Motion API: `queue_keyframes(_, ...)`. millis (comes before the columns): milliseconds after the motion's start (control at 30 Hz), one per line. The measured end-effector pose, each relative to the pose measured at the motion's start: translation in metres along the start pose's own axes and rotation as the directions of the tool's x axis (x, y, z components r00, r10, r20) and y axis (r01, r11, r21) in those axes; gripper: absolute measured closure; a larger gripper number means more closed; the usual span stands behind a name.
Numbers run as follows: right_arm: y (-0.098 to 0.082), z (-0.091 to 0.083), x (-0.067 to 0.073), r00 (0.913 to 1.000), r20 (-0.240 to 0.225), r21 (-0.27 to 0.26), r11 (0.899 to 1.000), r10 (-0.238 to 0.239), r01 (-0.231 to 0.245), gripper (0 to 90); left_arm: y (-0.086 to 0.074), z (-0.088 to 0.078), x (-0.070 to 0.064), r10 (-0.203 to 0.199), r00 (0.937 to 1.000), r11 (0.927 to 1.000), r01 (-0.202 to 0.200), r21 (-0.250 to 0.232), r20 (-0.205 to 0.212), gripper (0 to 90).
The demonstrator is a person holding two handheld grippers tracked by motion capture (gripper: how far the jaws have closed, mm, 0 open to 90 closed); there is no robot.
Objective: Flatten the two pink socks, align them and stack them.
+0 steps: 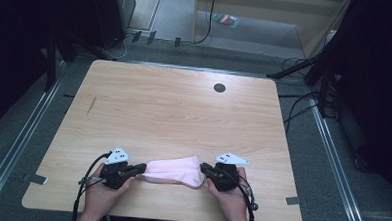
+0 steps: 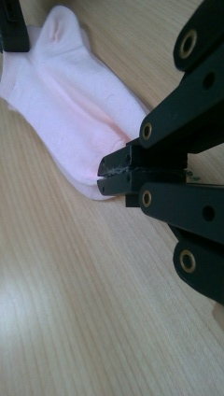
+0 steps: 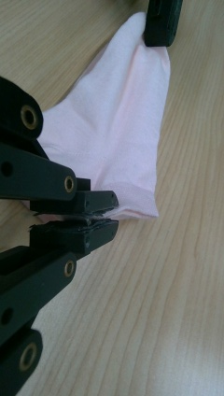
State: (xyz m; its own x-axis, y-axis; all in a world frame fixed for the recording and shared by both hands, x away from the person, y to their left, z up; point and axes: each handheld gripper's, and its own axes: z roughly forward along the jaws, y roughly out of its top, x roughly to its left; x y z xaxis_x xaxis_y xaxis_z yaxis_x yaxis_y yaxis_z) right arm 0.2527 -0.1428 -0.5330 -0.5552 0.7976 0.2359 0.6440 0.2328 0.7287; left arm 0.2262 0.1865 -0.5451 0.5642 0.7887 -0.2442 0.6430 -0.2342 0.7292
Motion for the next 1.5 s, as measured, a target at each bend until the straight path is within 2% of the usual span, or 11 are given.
queue_keyframes(200, -0.002, 0.005, -0.004, 1.0000, 0.002, 0.015, 1.000, 0.002, -0.002, 81.2, -0.002, 0.005, 0.000, 0.021, 0.9998, 0.9997, -0.020, 0.015, -0.005, 78.0)
queue_keyframes(300, 0.000, 0.000, -0.004, 0.9999, -0.006, -0.017, 1.000, 0.011, -0.011, 59.5, -0.001, -0.001, -0.001, 0.016, 0.9998, 0.9993, -0.017, -0.034, -0.015, 60.9)
queue_keyframes(400, 0.002, -0.009, 0.000, 0.9999, -0.010, -0.069, 0.998, 0.013, -0.013, 60.3, 0.000, -0.011, 0.000, 0.011, 0.9999, 0.9921, -0.011, -0.125, 0.000, 59.3)
queue_keyframes(433, 0.003, -0.016, 0.007, 0.9997, -0.022, -0.110, 0.994, 0.003, -0.006, 67.3, 0.002, -0.020, -0.002, 0.012, 0.9995, 0.9818, -0.006, -0.190, 0.031, 62.6)
queue_keyframes(500, 0.003, -0.016, 0.015, 0.9989, -0.046, -0.114, 0.994, -0.009, 0.004, 75.9, 0.003, -0.021, -0.003, 0.012, 0.9977, 0.9802, 0.001, -0.198, 0.067, 70.7)
queue_keyframes(600, 0.002, -0.007, 0.021, 0.9973, -0.068, -0.077, 0.997, -0.029, 0.024, 81.6, 0.003, -0.006, -0.011, 0.043, 0.9941, 0.9934, -0.032, -0.110, 0.099, 76.3)
queue_keyframes(667, -0.003, 0.008, 0.025, 0.9974, -0.060, -0.008, 0.999, -0.040, 0.039, 85.1, 0.000, 0.010, -0.017, 0.062, 0.9962, 0.9979, -0.061, -0.022, 0.061, 74.8)
queue_keyframes(767, -0.008, 0.017, 0.023, 0.9983, -0.037, 0.037, 0.998, -0.045, 0.046, 86.4, -0.002, 0.011, -0.018, 0.088, 0.9956, 0.9961, -0.088, -0.004, 0.031, 67.8)
queue_keyframes(1067, -0.011, 0.013, 0.017, 0.9994, -0.021, 0.042, 0.999, -0.029, 0.030, 89.7, -0.006, 0.006, -0.008, 0.164, 0.9836, 0.9864, -0.164, -0.002, 0.075, 52.6)
queue_keyframes(1300, -0.003, 0.009, 0.035, 0.9964, -0.054, -0.007, 0.998, -0.066, 0.066, 87.6, -0.007, 0.010, -0.017, 0.241, 0.9700, 0.9705, -0.241, -0.006, 0.031, 48.6)
queue_keyframes(1500, -0.011, 0.013, 0.018, 0.9996, -0.023, 0.035, 0.999, -0.017, 0.018, 87.4, -0.007, 0.011, -0.016, 0.222, 0.9749, 0.9749, -0.222, -0.010, 0.010, 48.7)
